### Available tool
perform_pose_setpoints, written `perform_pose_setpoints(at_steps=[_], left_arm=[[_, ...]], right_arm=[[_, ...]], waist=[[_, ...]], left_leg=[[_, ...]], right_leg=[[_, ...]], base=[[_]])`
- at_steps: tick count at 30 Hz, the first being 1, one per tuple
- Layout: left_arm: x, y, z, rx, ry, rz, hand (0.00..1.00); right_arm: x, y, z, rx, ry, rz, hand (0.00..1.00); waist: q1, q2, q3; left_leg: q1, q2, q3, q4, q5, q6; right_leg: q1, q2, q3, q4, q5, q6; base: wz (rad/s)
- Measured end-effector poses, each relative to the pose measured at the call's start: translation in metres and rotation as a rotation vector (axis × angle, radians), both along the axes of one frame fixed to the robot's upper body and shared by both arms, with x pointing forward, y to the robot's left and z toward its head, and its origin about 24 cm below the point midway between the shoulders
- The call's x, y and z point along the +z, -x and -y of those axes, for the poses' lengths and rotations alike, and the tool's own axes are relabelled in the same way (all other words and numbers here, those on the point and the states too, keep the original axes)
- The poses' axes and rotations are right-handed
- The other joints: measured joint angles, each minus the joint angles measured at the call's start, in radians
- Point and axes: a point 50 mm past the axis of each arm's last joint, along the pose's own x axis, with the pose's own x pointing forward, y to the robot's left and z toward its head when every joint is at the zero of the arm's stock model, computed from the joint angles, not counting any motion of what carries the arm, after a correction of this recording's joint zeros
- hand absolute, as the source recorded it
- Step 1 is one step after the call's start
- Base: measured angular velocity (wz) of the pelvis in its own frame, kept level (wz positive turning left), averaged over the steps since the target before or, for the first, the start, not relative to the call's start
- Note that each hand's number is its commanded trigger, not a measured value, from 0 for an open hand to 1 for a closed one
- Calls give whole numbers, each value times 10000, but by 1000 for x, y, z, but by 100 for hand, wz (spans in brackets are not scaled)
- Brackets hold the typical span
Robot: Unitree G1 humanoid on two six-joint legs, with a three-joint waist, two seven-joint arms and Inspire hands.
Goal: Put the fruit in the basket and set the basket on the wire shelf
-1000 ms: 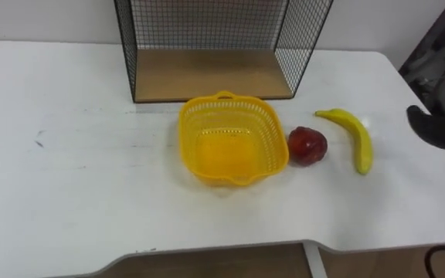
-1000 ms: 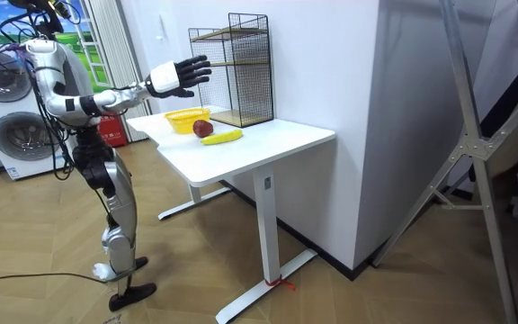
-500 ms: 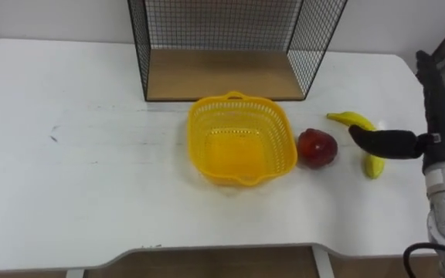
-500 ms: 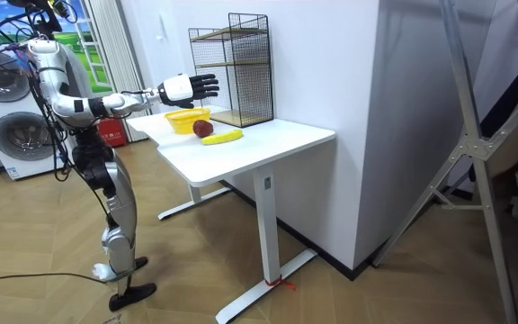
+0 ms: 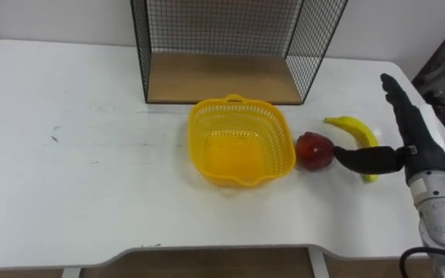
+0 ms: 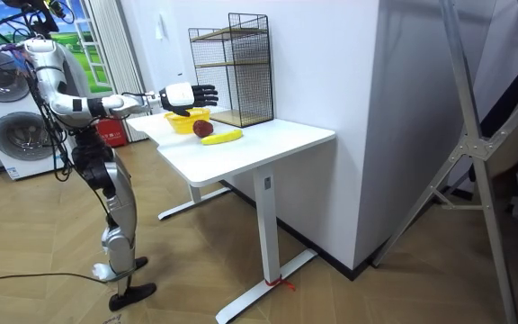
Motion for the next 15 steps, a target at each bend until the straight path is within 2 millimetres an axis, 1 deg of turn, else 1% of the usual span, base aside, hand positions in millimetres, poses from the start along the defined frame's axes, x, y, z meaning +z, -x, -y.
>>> perform_pose_setpoints(at_steps=[6,9,15], left_arm=[[0,3,-1,12,17,-118,0],[0,3,-1,8,2,-125,0],[1,1,-4,-52,-48,-31,0]], right_arm=[[0,0,0,82,26,-64,0],[-1,0,-1,122,278,-133,0],[-6,0,-1,207,433,-375,0]], waist=[[-2,-76,-11],[44,-49,7],[47,-18,19]], left_leg=[[-125,6,-131,112,5,-11],[-132,11,-135,128,7,-13],[-150,11,-127,132,7,-14]], right_leg=[[-17,-3,-172,-1,12,-20],[-25,-2,-177,2,14,-23],[-55,-3,-176,14,14,-24]], base=[[7],[0],[0]])
